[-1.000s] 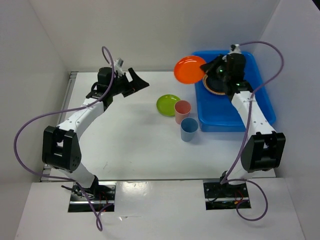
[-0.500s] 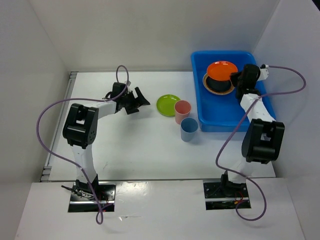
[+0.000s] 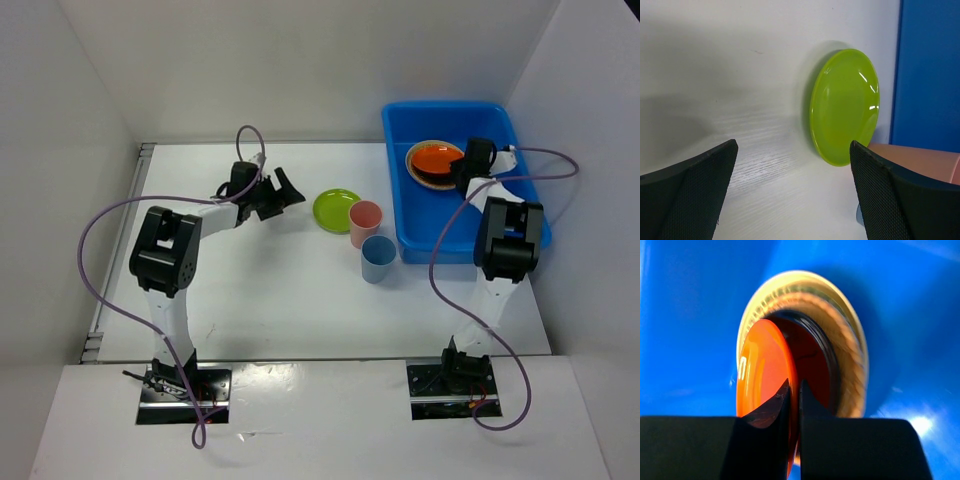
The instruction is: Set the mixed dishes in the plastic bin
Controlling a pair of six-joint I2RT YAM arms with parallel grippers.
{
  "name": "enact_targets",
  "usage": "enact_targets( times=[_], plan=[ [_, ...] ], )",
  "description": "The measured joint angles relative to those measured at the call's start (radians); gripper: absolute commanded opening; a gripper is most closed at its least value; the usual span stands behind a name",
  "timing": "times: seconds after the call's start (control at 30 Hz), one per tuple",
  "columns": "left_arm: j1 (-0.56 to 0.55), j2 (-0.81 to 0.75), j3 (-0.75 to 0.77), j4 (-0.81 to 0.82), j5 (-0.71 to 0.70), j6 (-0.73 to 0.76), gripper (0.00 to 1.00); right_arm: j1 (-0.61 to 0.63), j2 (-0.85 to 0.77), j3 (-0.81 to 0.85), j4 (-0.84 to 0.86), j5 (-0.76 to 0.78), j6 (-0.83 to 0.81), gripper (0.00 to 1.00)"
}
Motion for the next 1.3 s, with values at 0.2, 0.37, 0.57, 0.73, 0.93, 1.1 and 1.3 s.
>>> enact_targets(
  times=[0.2, 0.37, 0.57, 0.73, 0.93, 1.1, 1.3],
  plan=[
    [-0.018, 0.009, -0.015, 0.034, -0.009, -0.029, 0.99, 0.0, 0.08, 0.13, -0.018, -0.008, -0.006, 0.83],
    [-0.04, 0.028, -0.015, 0.039, -0.013, -0.047, 0.99, 0.0, 0.125, 0.271, -0.134, -0.042, -0.081, 0.99],
    [-0.066, 0.061, 0.009, 0.045, -0.026, -0.049, 0.99, 0.007, 0.056, 0.209, -0.214, -0.042, -0.128, 0.99],
    [-0.081, 0.071, 0.019, 0.053, -0.042, -0.066, 0.96, 0.058, -0.169, -0.026, -0.214, -0.049, -0.124, 0.99],
    [-0.107, 0.118, 0.072, 0.073, -0.068, -0.119, 0.92, 0.112, -0.402, -0.135, -0.152, -0.135, -0.118, 0.99],
    [-0.154, 0.177, 0.152, 0.072, -0.097, -0.154, 0.83, 0.156, -0.507, -0.181, -0.119, -0.172, -0.14, 0.99],
    [-0.187, 0.196, 0.151, 0.081, -0.135, -0.211, 0.49, 0.208, -0.576, -0.191, -0.121, -0.232, -0.182, 0.99]
  ],
)
